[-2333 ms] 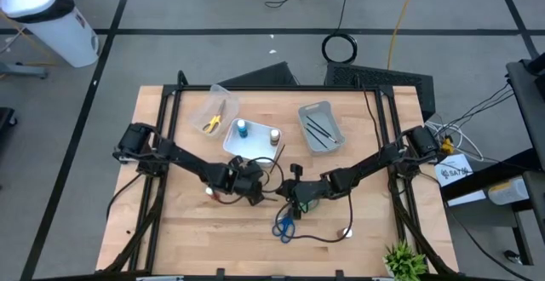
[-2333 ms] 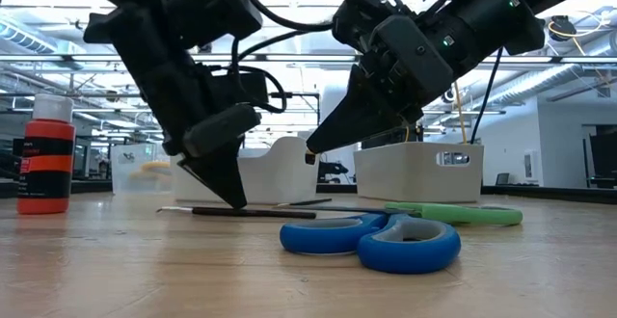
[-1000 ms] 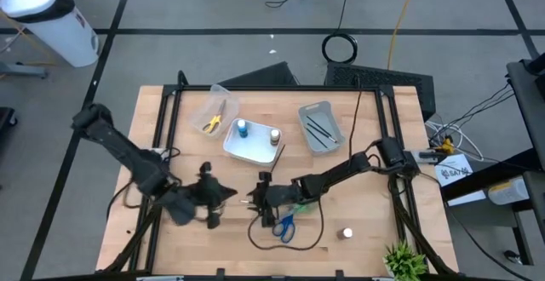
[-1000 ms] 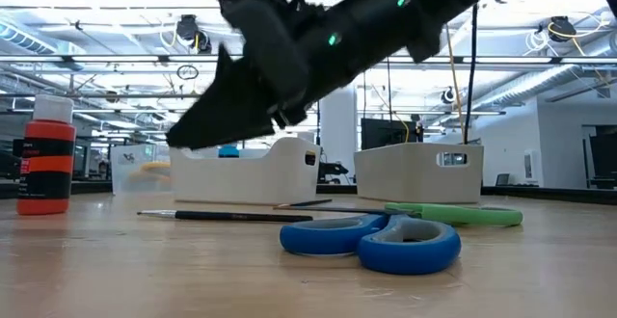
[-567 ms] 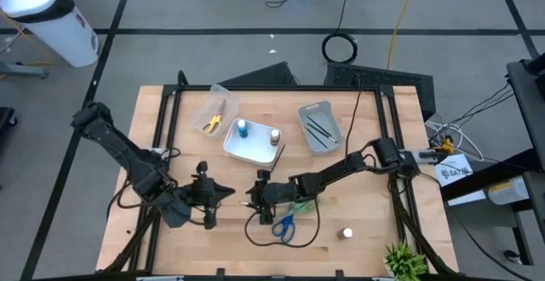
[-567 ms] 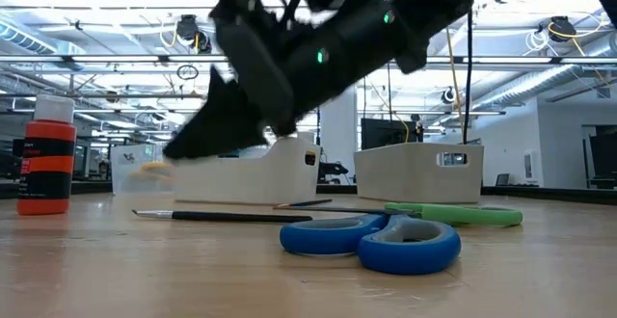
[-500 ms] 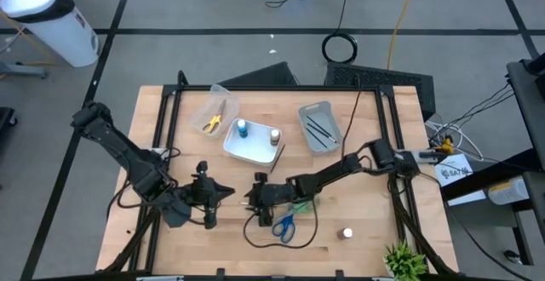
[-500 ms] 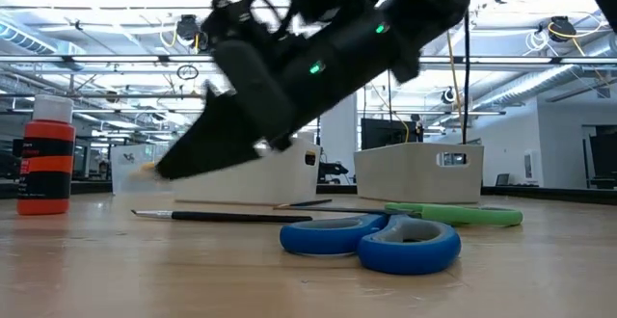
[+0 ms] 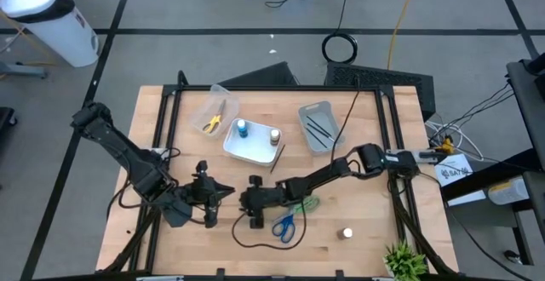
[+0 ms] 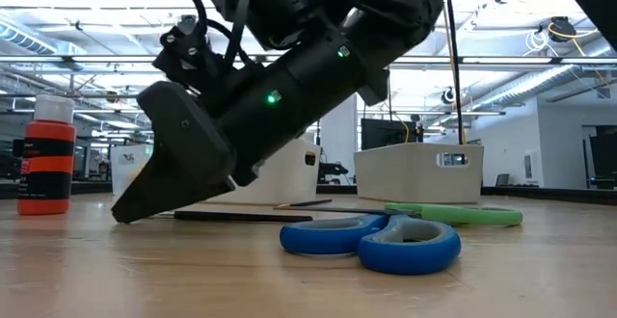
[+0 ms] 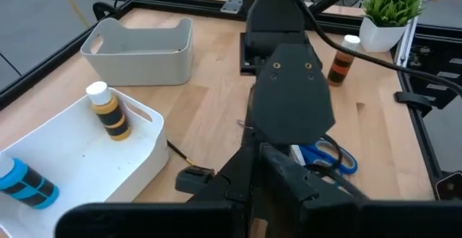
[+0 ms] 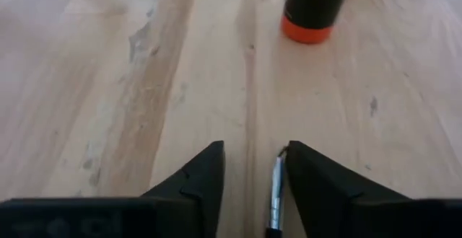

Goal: Pick & Place Paint Supplies
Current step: Put the silver and black paintbrush into the gray bin

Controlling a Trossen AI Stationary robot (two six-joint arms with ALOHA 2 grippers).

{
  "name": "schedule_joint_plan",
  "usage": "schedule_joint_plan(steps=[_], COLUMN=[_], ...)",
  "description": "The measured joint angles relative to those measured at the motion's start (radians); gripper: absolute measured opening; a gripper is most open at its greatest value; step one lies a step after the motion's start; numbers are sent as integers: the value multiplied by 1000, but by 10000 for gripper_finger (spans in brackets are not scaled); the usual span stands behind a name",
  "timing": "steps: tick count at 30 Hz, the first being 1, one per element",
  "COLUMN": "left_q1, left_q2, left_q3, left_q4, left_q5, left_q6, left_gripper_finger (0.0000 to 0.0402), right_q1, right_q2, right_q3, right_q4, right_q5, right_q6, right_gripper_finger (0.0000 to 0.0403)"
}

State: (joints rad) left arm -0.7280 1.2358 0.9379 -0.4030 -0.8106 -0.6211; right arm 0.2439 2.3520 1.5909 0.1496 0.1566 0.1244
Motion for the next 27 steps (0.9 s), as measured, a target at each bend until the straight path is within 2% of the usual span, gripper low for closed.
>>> schedule_joint_plan(steps=[8, 12, 17, 27], left_q1=[0, 0, 0, 0], left_q2=[0, 0, 0, 2], left_q3=[0, 0, 0, 0], left_q4=[-13, -13, -16, -32], left_q5=[1, 1, 0, 0], left_q6=[-12, -12, -12, -16], left_gripper_finger=[37, 37, 37, 37], right_q1=[-24, -26, -18, 60], right_q2=[0, 1, 1, -155], right_q3=[0, -1, -3, -7], right_q4=[-103, -139, -90, -20], right_q5=[-27, -4, -2, -29], right_q6=[39, 23, -19, -109], right_gripper_finger=[13, 4, 2, 0])
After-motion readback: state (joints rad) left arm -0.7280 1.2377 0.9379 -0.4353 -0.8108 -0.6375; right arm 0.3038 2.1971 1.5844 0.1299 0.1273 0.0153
